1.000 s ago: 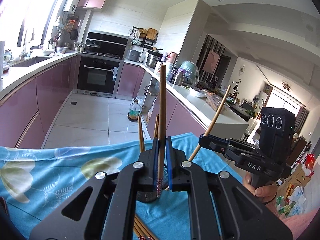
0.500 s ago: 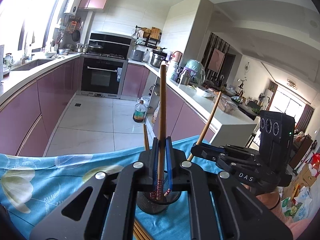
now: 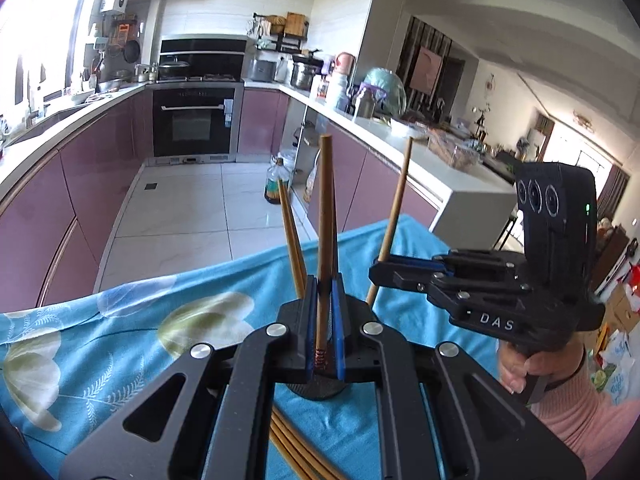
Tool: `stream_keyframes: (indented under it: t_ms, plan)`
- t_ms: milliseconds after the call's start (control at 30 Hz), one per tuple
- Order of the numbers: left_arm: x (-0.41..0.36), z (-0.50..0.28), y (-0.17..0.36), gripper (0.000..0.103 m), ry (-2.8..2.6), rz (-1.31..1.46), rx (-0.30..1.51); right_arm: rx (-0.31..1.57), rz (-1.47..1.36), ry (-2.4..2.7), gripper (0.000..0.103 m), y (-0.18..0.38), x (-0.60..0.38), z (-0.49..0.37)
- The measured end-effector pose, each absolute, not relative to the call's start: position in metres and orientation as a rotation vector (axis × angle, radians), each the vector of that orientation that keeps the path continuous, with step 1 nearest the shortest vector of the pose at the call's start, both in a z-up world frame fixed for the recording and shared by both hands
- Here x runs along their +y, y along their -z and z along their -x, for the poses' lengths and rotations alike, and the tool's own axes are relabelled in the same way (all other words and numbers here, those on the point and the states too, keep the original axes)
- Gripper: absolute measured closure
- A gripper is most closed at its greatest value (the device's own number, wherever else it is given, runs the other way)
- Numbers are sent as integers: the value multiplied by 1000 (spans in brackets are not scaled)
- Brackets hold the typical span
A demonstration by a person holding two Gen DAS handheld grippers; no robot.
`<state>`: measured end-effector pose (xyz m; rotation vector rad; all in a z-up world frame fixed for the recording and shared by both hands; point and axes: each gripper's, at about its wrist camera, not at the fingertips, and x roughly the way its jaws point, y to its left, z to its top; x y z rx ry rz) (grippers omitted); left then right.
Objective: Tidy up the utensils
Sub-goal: 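Lower the chopstick into the mesh cup and open the right gripper, then move the open right gripper back over the remaining chopsticks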
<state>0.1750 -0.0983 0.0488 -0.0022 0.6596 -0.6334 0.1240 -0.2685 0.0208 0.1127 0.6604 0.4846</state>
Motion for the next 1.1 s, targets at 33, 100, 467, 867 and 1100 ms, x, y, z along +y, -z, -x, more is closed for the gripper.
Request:
stream_keyframes:
  t_ms: [33, 100, 467, 867, 1100]
  plan:
    - [-99, -177, -45, 95, 635, -5, 673, 671, -111, -484, 97, -19, -268, -125]
    - [-102, -177, -40, 95, 627, -12, 694, 693, -115, -483, 97, -14, -267, -129]
    - [-106, -210, -18, 95, 577, -20, 780, 742, -151, -449, 95, 0, -270, -143]
    - [-83, -196, -18, 87, 526, 26, 714, 725, -168, -431, 89, -1, -272, -143]
    - [-65, -175, -13, 73, 476, 30, 686, 666, -155, -457, 79, -7, -272, -119]
